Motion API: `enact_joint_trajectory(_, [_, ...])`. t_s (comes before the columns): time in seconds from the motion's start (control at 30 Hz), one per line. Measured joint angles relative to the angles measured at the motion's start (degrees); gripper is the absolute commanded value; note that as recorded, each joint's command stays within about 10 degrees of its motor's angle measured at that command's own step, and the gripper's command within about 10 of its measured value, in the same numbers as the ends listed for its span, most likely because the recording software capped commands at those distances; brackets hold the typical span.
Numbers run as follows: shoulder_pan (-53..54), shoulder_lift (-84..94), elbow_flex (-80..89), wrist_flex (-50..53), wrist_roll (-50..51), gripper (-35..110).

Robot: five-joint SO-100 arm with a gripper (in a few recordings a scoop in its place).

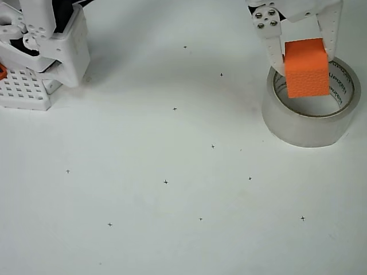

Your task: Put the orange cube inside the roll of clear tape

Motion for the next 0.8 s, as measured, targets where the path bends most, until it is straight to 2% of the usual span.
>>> enact_joint_trajectory(0.43, [-4.7,-9.2,-8.5,0.2,1.7,16])
enact_joint_trajectory(0.6, [-5.6,-12.0,-12.9,2.9,1.7,35])
enact_joint_trajectory(0.8, [-5.4,-14.0,-18.3,6.8,1.1,42])
